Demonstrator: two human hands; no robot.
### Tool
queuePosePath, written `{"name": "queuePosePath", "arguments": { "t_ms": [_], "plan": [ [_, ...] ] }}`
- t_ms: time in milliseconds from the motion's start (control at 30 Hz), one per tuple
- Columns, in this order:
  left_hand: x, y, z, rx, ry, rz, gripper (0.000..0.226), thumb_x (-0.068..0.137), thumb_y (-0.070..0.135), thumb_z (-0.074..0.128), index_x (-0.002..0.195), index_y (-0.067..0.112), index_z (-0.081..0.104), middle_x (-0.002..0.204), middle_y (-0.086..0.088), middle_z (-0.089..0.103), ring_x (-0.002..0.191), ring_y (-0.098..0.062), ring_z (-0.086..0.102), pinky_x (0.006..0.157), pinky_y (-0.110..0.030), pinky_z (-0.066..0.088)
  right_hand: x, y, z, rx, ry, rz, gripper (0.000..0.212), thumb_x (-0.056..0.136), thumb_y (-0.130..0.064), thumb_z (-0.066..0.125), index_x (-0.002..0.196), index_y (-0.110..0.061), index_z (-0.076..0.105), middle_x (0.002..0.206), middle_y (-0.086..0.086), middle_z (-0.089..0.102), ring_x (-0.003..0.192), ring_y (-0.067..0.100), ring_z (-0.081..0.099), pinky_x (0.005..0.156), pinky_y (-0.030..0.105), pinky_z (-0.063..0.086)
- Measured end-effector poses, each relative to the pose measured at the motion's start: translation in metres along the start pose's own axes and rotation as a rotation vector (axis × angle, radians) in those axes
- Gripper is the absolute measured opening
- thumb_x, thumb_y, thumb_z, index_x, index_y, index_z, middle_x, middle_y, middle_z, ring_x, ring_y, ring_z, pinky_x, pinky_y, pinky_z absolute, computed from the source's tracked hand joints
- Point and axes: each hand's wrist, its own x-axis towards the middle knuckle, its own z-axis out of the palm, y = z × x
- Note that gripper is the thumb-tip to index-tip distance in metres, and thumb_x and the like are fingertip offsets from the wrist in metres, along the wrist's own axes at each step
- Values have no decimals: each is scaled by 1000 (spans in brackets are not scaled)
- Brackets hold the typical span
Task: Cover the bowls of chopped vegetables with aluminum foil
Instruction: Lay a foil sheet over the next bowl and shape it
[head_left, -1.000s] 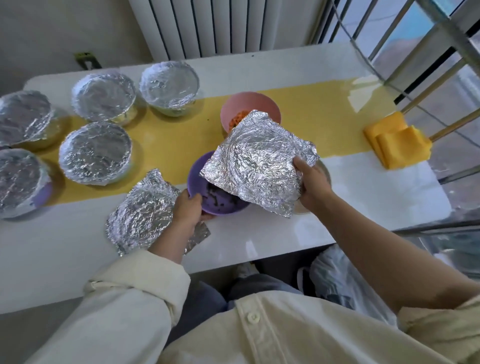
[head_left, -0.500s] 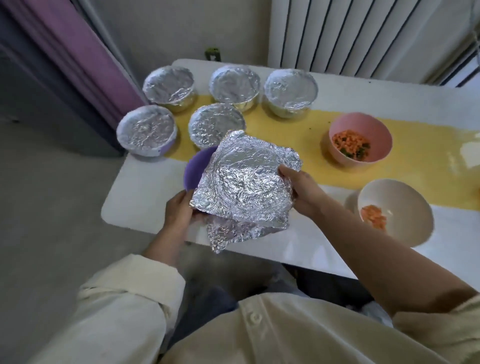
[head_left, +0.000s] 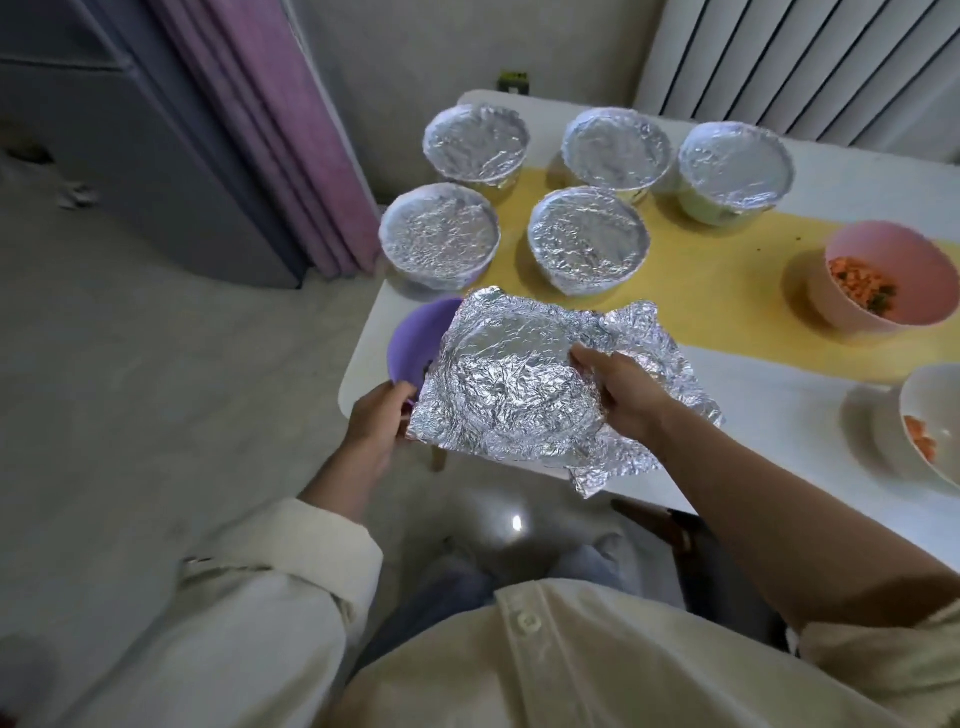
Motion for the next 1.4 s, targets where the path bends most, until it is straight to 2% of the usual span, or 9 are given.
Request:
{"name": "queuePosePath", "arguments": {
  "t_ms": [167,333,567,833,967,1067,1167,1267,1400],
  "plan": [
    [23,0,-14,68,-100,5,28,89,5,49,64,17,50,52,3,47,42,-11,39,46,-21,25,-4,6,21,41,-9,-31,41,84,-29,73,107,3,60,120,24,61,83,8,66,83,20,49],
    [29,0,-15,114,-165,18,27,96,6,45,73,18,54,44,11,47,33,1,39,37,-15,27,-11,2,35,13,61,-18,18,93,-20,63,91,-2,60,62,3,46,41,4,25,39,16,28],
    [27,-1,-32,123,-192,-62,35,96,51,46,93,24,68,96,1,72,91,-25,69,88,-43,56,0,-9,55,-154,135,-15,27,91,-18,67,77,-8,46,59,5,42,45,12,34,42,26,28],
    [21,7,-29,265,114,300,43,89,59,53,74,18,55,71,-1,51,69,-18,48,66,-32,35,16,-25,84,-387,130,-157,26,87,-22,72,78,-9,53,60,3,51,48,13,44,40,17,37],
    [29,-4,-28,321,139,296,50,84,52,68,97,4,66,87,-14,68,84,-36,63,68,-27,39,28,-18,90,-472,185,-244,31,84,-33,74,78,-12,52,68,6,52,65,21,50,62,38,46],
    [31,-8,-27,375,152,316,46,83,54,63,96,9,63,78,-3,62,88,-39,63,70,-32,44,26,-15,95,-481,202,-245,43,89,-35,68,118,-7,54,99,11,62,86,25,59,78,38,50],
    [21,-9,-23,427,346,364,50,96,41,57,128,3,52,124,-15,57,108,-35,61,91,-41,49,13,-12,99,-619,339,-541,60,96,-33,56,142,-1,35,135,18,49,122,31,49,103,48,41],
    [7,-4,-16,633,581,710,52,96,33,43,135,-1,49,139,-21,47,127,-36,47,104,-42,36,-8,-15,109,-810,352,-1012,56,98,-29,46,144,2,36,147,20,38,137,28,34,114,36,25],
    [6,1,6,924,329,1131,51,102,28,30,143,3,47,153,-16,41,144,-30,34,117,-46,29,-11,-1,127,-1137,135,-1097,62,104,-38,21,150,2,24,159,17,19,149,28,13,121,43,11]
  ]
}}
